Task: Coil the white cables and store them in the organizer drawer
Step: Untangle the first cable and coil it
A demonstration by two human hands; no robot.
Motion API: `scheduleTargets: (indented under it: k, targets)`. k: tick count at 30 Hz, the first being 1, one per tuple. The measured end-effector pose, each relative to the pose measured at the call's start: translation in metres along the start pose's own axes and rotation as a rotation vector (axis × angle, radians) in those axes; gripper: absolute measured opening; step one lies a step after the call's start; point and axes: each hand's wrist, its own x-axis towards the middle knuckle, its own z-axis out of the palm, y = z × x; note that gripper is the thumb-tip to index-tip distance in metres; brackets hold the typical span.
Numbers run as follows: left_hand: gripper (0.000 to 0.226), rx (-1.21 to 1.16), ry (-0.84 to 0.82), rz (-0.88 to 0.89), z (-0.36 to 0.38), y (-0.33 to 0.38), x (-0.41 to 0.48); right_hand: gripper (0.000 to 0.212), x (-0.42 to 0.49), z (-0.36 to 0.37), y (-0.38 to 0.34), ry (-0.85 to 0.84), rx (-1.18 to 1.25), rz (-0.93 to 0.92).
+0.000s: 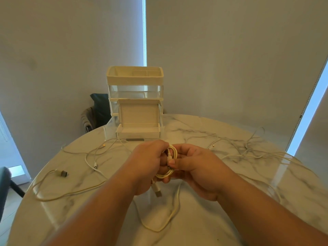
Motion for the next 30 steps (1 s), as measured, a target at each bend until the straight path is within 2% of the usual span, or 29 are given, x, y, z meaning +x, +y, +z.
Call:
scheduleTargets:
  k: [6, 10, 12, 15, 18, 20, 24, 27, 30]
  targets:
    - [0.024, 0.107, -0.013, 0.006, 0.002, 0.002, -0.002, 0.010, 0.002, 0.004, 0.009, 0.163, 0.025, 0.025]
    - [0.025, 0.089, -0.030, 0.002, 0.003, 0.000, 0.000, 0.007, 0.002, 0.005, 0.014, 0.308, -0.214, -0.020]
    - [0.023, 0.089, -0.051, -0.006, 0.003, -0.002, 0.001, 0.009, 0.003, 0.005, 0.015, 0.350, -0.249, -0.028]
    - [0.022, 0.189, -0.008, -0.023, 0.001, -0.003, 0.004, 0.008, 0.003, 0.006, 0.015, 0.338, -0.203, 0.008]
    - [0.024, 0.263, -0.012, 0.013, 0.000, -0.004, 0.002, 0.010, 0.001, 0.009, 0.012, 0.215, -0.027, 0.082]
    - [0.024, 0.269, -0.022, 0.027, 0.000, -0.005, 0.001, 0.011, 0.001, 0.009, 0.012, 0.197, 0.016, 0.100]
    - [0.020, 0.224, -0.041, 0.007, 0.002, -0.010, 0.004, 0.014, 0.003, 0.008, 0.021, 0.366, -0.143, 0.078]
    - [0.017, 0.328, -0.021, 0.055, 0.005, -0.013, 0.006, 0.010, 0.004, 0.006, 0.024, 0.487, -0.333, -0.004]
    - [0.015, 0.390, 0.039, 0.121, 0.004, -0.013, 0.008, 0.011, 0.004, 0.002, 0.019, 0.444, -0.185, 0.004]
